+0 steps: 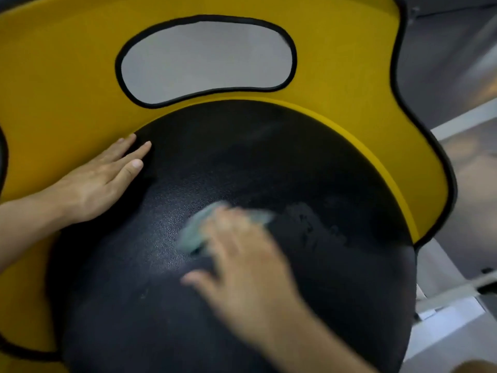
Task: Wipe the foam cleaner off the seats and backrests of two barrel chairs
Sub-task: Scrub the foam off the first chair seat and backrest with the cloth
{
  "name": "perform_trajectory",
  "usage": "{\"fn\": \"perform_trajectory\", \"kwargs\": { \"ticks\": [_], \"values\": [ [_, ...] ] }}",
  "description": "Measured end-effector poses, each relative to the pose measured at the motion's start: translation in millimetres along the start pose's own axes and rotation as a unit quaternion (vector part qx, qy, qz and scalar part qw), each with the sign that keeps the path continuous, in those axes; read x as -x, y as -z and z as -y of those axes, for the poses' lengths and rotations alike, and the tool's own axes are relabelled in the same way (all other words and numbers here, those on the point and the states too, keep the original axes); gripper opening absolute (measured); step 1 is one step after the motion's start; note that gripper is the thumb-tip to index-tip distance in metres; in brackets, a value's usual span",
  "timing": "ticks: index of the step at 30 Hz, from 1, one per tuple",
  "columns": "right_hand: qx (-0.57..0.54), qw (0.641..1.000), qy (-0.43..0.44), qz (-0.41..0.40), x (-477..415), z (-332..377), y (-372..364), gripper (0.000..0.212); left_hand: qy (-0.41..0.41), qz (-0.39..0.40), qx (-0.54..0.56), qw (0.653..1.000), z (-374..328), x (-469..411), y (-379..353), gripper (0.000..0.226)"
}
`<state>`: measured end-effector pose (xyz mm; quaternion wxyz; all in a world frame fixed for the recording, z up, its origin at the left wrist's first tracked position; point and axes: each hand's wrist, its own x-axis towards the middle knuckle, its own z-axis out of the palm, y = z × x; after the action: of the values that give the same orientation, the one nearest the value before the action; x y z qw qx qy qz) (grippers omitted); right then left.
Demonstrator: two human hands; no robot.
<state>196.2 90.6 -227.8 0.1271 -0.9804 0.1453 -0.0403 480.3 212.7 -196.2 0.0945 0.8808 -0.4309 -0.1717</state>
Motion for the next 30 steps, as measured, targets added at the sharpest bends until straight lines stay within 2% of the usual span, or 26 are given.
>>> {"fn": "perform_trajectory", "kwargs": {
  "ticks": [2,3,6,8,9,13,15,17,20,22,26,28,30],
  "values": [
    [0.058,0.988,-0.142,0.002,14,-81,30,0.088,0.004,0.01,-0.005,1.0,-3,0,1,0.059],
    [0.069,0.976,-0.208,0.006,24,-108,46,0.092,0.003,0.013,-0.003,1.0,-5,-1,0,0.057],
    [0.064,0.958,-0.281,0.007,42,-122,61,0.097,-0.007,0.013,0.004,1.0,-9,-3,0,0.073],
    [0.057,0.96,-0.272,-0.003,41,-87,47,0.099,-0.011,0.013,0.004,1.0,-13,-3,-4,0.081],
    [0.044,0.97,-0.24,-0.009,36,-61,36,0.098,-0.016,0.014,-0.002,1.0,-14,-2,-7,0.083],
    [0.006,0.999,-0.037,-0.012,16,65,-19,0.091,-0.021,0.025,-0.046,0.998,-23,6,-17,0.088],
    [0.028,0.999,0.018,0.008,12,103,-25,0.087,-0.023,0.025,-0.066,0.997,-27,10,-23,0.087],
    [0.013,0.999,0.04,0.032,12,102,-22,0.082,-0.028,0.026,-0.085,0.996,-29,16,-30,0.084],
    [-0.003,0.997,0.076,0.026,22,48,-11,0.079,-0.042,0.005,-0.097,0.994,-33,21,-38,0.079],
    [0.034,0.998,0.043,0.022,22,-7,3,0.08,-0.056,-0.003,-0.101,0.993,-36,21,-42,0.076],
    [0.114,0.986,-0.116,0.033,22,-114,45,0.086,-0.098,-0.002,-0.107,0.989,-53,20,-48,0.074],
    [0.107,0.979,-0.168,0.037,26,-138,56,0.088,-0.12,-0.008,-0.112,0.986,-67,20,-53,0.074],
    [0.093,0.976,-0.197,0.013,27,-131,52,0.084,-0.131,-0.012,-0.114,0.985,-78,20,-59,0.074]
  ]
}}
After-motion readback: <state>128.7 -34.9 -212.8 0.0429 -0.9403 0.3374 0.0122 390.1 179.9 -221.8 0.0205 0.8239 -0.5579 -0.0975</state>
